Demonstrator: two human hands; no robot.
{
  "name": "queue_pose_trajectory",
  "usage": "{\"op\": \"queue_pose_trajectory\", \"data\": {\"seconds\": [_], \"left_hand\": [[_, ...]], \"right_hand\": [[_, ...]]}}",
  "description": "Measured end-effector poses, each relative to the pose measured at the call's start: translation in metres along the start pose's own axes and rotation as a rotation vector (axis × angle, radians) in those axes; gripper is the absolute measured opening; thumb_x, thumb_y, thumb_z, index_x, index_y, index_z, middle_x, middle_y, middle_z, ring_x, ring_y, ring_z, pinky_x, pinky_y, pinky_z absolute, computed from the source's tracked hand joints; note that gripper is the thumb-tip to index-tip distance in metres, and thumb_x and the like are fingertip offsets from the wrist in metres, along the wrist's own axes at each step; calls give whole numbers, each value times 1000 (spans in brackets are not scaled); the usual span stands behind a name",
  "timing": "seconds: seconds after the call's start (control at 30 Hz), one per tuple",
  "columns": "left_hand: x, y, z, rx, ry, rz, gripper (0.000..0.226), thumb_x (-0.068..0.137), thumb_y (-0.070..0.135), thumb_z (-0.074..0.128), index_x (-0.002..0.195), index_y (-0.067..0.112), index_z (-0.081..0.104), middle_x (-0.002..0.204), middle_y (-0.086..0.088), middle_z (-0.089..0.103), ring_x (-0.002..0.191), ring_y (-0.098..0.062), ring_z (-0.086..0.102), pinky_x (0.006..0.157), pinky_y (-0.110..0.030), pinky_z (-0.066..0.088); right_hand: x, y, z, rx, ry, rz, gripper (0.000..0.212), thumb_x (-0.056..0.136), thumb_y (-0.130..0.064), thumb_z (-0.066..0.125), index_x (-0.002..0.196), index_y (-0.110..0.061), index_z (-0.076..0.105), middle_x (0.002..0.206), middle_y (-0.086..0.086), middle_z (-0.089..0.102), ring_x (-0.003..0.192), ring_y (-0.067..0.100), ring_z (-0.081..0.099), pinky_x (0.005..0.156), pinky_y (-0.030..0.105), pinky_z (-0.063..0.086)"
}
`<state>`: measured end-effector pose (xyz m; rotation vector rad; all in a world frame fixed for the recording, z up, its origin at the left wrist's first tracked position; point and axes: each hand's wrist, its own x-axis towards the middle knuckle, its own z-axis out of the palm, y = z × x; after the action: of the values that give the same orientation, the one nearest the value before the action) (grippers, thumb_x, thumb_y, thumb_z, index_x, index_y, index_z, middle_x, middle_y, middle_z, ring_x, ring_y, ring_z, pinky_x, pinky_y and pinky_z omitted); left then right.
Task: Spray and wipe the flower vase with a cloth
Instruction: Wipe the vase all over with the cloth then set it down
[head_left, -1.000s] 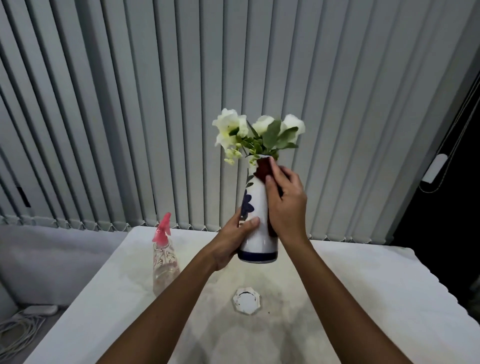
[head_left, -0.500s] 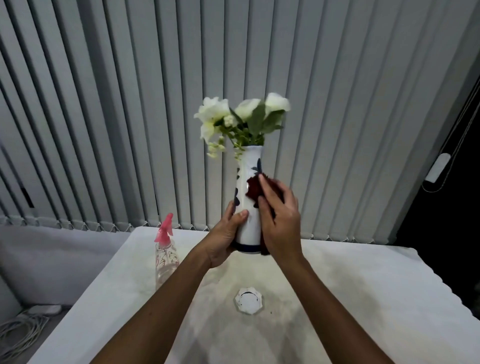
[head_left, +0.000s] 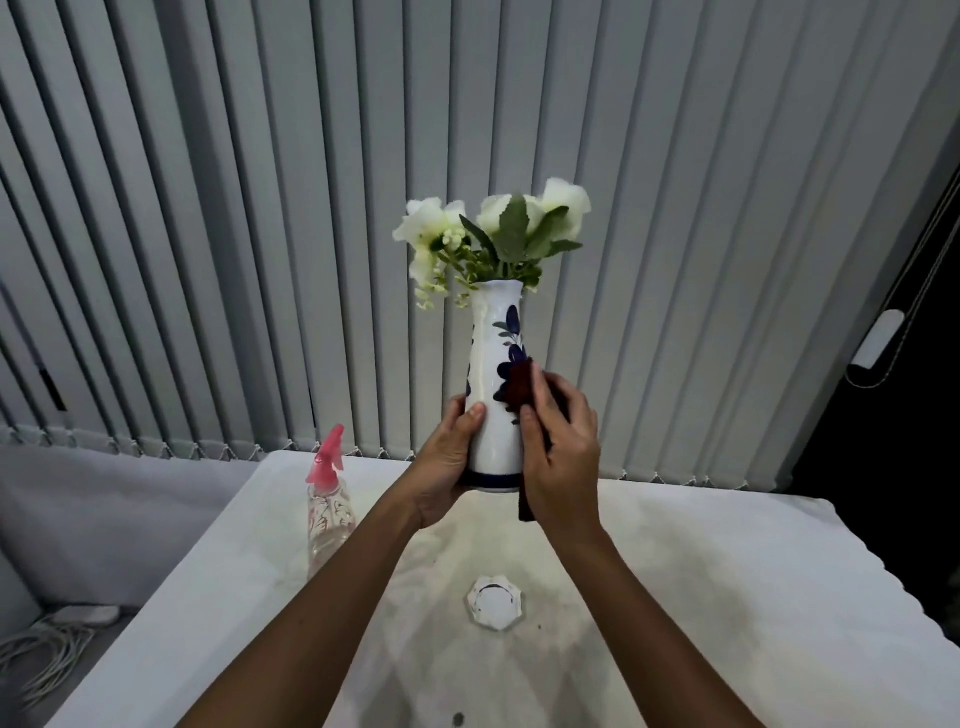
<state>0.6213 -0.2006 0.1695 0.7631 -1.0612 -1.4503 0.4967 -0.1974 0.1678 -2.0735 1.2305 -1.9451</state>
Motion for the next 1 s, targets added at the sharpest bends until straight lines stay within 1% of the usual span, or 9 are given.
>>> {"op": "queue_pose_trajectory", "data": {"seconds": [0.1, 0.23, 0.33, 0.4, 0.47, 0.57, 0.67, 0.77, 1.0], "left_hand": [[1, -2, 0, 76, -33, -20, 40, 84, 39, 63, 122, 34, 50, 123, -2, 65, 107, -22, 65, 91, -49, 53], [3, -7, 2, 111, -52, 16, 43, 77, 30, 64, 118, 33, 53, 116, 1, 68, 102, -18, 66, 86, -33, 56], [3, -7, 2, 99, -17, 34, 47, 72, 34, 70, 116, 30, 56, 108, 3, 71, 94, -15, 68, 78, -30, 58], [3, -9, 0, 96, -1, 38, 53, 69, 36, 76, 117, 29, 55, 109, 2, 71, 93, -15, 69, 76, -30, 58], [2, -9, -2, 94, 17, 41, 49, 74, 33, 76, 116, 31, 51, 115, 0, 67, 96, -18, 67, 80, -34, 58], [3, -10, -4, 127, 24, 69, 58, 67, 39, 75, 115, 27, 46, 119, -4, 63, 102, -23, 63, 85, -38, 55], [2, -13, -2, 185, 19, 106, 62, 59, 44, 76, 112, 27, 47, 117, -4, 64, 102, -23, 62, 89, -39, 52], [3, -15, 2, 191, 22, 123, 61, 58, 44, 76, 110, 30, 47, 119, -6, 64, 102, -24, 63, 91, -41, 53], [4, -16, -2, 252, 39, 150, 65, 56, 47, 77, 111, 32, 46, 121, -4, 63, 103, -19, 63, 87, -32, 53]], "right_hand": [[21, -6, 4, -78, 8, -43, 42, 95, -26, 44, 135, -15, 52, 127, 13, 56, 105, 25, 50, 96, 21, 33], [53, -12, 4, 26, -30, 60, 41, 97, -25, 46, 138, -22, 47, 127, 5, 55, 113, 23, 51, 99, 25, 38], [55, -7, 2, 139, -64, 189, 39, 100, -22, 46, 139, -22, 46, 117, -7, 54, 105, 8, 54, 88, 4, 37], [43, -1, 2, 175, -87, 263, 38, 100, -23, 45, 137, -22, 49, 115, -9, 54, 107, 9, 56, 85, 0, 38], [30, -1, 2, 139, -67, 198, 37, 99, -23, 47, 136, -22, 50, 117, -6, 55, 108, 13, 56, 91, 8, 40], [33, -5, 4, -14, -16, -49, 37, 94, -25, 51, 131, -21, 56, 127, 7, 56, 111, 21, 51, 98, 24, 39], [59, -9, 5, -117, 83, -144, 34, 92, -19, 57, 126, -19, 61, 127, 15, 54, 112, 26, 48, 99, 25, 37], [67, -5, 2, -32, 169, -66, 34, 92, -13, 59, 126, -17, 60, 122, 14, 53, 112, 27, 53, 103, 25, 39], [60, -6, -3, -202, 98, -255, 30, 88, -13, 65, 116, -20, 68, 116, 18, 56, 105, 30, 50, 93, 25, 42]]}}
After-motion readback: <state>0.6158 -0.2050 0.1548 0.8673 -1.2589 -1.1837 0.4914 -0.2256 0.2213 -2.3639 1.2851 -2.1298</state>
